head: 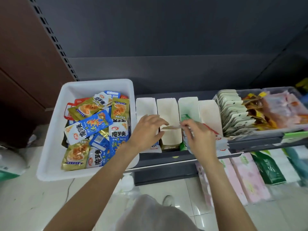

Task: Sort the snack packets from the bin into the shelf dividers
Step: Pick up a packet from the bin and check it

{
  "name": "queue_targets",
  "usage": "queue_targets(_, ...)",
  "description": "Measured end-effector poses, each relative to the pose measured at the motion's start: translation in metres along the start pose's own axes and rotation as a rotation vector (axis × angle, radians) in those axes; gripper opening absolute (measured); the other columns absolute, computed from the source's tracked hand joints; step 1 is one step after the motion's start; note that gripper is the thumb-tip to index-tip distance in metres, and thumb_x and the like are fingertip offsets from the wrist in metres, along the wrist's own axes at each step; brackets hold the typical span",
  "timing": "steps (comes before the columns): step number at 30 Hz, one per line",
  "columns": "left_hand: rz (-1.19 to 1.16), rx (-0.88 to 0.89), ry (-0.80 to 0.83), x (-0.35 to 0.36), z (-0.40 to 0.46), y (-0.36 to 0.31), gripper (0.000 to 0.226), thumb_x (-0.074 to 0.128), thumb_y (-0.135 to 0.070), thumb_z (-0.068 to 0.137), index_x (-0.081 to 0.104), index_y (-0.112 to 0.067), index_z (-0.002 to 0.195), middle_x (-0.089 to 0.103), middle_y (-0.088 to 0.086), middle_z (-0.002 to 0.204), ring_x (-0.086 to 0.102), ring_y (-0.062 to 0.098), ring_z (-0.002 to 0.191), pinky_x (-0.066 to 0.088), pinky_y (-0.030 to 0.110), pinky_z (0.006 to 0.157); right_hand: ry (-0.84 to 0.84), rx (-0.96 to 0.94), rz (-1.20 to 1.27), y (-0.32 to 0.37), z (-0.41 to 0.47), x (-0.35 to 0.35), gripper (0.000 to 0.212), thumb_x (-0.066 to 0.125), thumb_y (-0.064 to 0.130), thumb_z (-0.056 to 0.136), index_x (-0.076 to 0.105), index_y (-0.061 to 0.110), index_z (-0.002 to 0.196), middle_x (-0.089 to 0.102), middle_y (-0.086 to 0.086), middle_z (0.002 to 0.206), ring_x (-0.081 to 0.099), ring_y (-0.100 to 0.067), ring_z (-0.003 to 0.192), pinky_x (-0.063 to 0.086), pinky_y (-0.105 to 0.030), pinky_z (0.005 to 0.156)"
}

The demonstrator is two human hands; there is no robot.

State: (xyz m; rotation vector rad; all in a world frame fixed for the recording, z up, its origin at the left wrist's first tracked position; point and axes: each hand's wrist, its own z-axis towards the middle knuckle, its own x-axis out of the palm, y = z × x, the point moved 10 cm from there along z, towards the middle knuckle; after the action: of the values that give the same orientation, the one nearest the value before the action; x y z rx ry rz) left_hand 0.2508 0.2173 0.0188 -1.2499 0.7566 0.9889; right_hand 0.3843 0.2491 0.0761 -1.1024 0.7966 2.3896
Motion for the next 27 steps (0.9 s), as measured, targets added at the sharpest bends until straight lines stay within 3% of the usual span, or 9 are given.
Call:
queue_targets(4,0.070,-0.010,0.129,0.018,-0.011,0.012,0.042,0.056,-0.021,0.092,0.049,-0.025,0.134,0.046,-0.002,0.141,0.032,0.015,0.136,0.016,0.035,0.115,0.104,-0.062,-0.051,0.007,-0.030,0.036,0.019,0.073,-0.002,0.073,0.066,0.014,0.081,0.066,0.002,0.068,0.060,-0.018,0.057,0.046,-0.023,0.049)
queue_targets(6,0.071,-0.004,0.136,0.020,-0.015,0.014,0.044,0.056,-0.020,0.092,0.048,-0.025,0.135,0.042,-0.002,0.145,0.030,0.015,0.137,0.015,0.034,0.115,0.155,-0.100,-0.044,0.008,-0.041,0.042,0.018,0.066,-0.002,0.073,0.064,0.014,0.079,0.065,0.003,0.068,0.060,-0.018,0.061,0.051,-0.025,0.060)
queue_targets(9,0.038,-0.004,0.118,0.018,-0.017,0.016,0.043,0.057,-0.019,0.092,0.050,-0.024,0.134,0.045,-0.001,0.143,0.033,0.017,0.136,0.020,0.033,0.113,0.255,-0.124,-0.026,0.009,-0.050,0.043,0.031,0.069,0.000,0.067,0.064,0.016,0.093,0.069,-0.002,0.092,0.062,-0.020,0.092,0.046,-0.033,0.091)
queue_targets(11,-0.011,-0.014,0.064,0.008,-0.019,0.016,0.040,0.059,-0.018,0.091,0.054,-0.023,0.130,0.051,-0.001,0.136,0.039,0.019,0.132,0.027,0.034,0.109,0.327,-0.081,0.031,0.007,-0.051,0.038,0.047,0.069,0.003,0.066,0.061,0.019,0.109,0.066,-0.004,0.110,0.050,-0.018,0.112,0.042,-0.034,0.095)
queue_targets(13,-0.061,-0.051,-0.058,-0.014,-0.026,0.018,0.034,0.060,-0.020,0.090,0.059,-0.023,0.123,0.060,-0.001,0.124,0.050,0.019,0.120,0.038,0.035,0.101,0.358,-0.019,0.192,0.011,-0.042,0.027,0.042,0.057,0.007,0.073,0.061,0.019,0.114,0.063,-0.001,0.116,0.046,-0.014,0.119,0.040,-0.031,0.097)
queue_targets(16,-0.135,-0.149,-0.305,-0.057,-0.052,0.036,0.026,0.052,-0.032,0.090,0.065,-0.021,0.110,0.068,-0.006,0.100,0.060,0.011,0.094,0.048,0.028,0.081,0.308,0.048,0.373,0.028,-0.015,0.012,0.031,0.049,0.008,0.082,0.066,0.017,0.107,0.067,0.006,0.107,0.058,-0.009,0.104,0.047,-0.025,0.089)
queue_targets(19,-0.117,-0.323,-0.445,-0.086,-0.090,0.077,0.021,0.056,-0.027,0.090,0.066,-0.018,0.106,0.067,-0.009,0.089,0.058,0.009,0.081,0.045,0.020,0.064,0.280,0.025,0.467,0.065,0.019,0.021,0.023,0.050,0.005,0.088,0.068,0.015,0.100,0.070,0.007,0.096,0.063,-0.006,0.089,0.052,-0.019,0.080)
queue_targets(24,0.097,-0.588,-0.255,-0.082,-0.131,0.166,0.039,0.066,-0.019,0.084,0.059,-0.013,0.122,0.063,0.009,0.118,0.055,0.030,0.111,0.044,0.042,0.093,0.514,-0.137,0.328,0.138,0.063,0.111,0.026,0.052,0.006,0.091,0.065,0.014,0.112,0.068,0.001,0.112,0.064,-0.016,0.099,0.053,-0.035,0.086)
queue_targets(27,0.146,-0.585,-0.058,-0.069,-0.133,0.188,0.049,0.058,-0.030,0.090,0.046,-0.024,0.137,0.048,-0.001,0.140,0.039,0.022,0.132,0.029,0.040,0.110,0.720,-0.404,-0.006,0.172,0.074,0.184,0.044,0.049,-0.006,0.086,0.058,0.014,0.125,0.057,-0.003,0.129,0.050,-0.022,0.120,0.043,-0.038,0.099)
